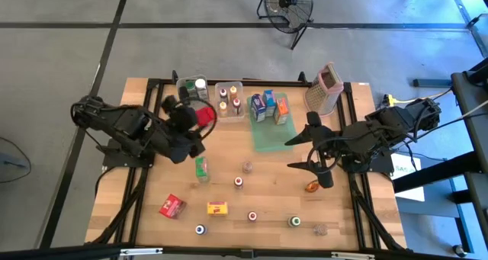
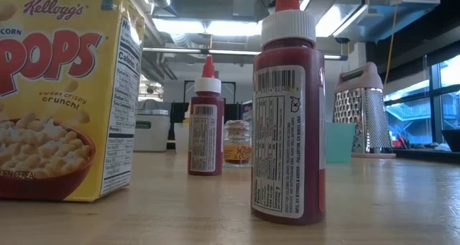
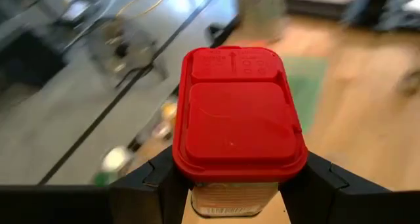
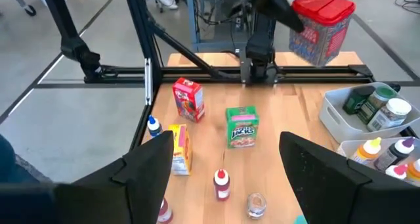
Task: Pick & Place Kitchen Items
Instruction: Put the red spice can into the gray bin
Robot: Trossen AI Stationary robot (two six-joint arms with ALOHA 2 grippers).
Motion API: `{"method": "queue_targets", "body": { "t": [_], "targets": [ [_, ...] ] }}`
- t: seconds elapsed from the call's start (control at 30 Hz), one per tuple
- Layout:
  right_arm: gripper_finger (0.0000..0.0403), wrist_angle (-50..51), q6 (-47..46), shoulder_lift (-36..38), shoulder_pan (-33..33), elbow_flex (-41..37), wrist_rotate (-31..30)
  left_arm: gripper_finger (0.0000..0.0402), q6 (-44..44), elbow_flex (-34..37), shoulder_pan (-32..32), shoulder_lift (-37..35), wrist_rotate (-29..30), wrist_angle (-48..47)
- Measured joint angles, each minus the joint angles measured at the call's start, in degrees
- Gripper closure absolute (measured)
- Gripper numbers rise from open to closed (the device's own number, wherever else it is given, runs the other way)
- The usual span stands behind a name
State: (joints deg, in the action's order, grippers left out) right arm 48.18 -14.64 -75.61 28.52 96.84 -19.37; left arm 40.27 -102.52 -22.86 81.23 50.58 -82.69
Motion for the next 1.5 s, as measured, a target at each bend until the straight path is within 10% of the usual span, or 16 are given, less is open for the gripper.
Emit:
{"method": "queue_targets", "body": {
  "t": [0.37,0.8,1.07,1.5],
  "targets": [
    [0.0123,0.7,1.6,0.0,-0.3,0.0,-5.5,0.0212,13.6,17.7,0.4,-15.1,2.9,-6.7],
    [0.0123,-1.7,5.7,0.0,-5.7,0.0,-6.4,0.0212,13.0,55.8,5.2,-40.2,11.2,26.0],
    [0.0123,-8.7,10.0,0.0,-12.2,0.0,2.7,0.0212,34.1,70.6,14.7,-40.7,16.9,31.0],
    [0.0123,-9.8,5.7,-0.8,-15.5,-0.1,6.7,0.0212,23.8,75.3,31.3,-30.9,9.1,54.8]
  ]
}}
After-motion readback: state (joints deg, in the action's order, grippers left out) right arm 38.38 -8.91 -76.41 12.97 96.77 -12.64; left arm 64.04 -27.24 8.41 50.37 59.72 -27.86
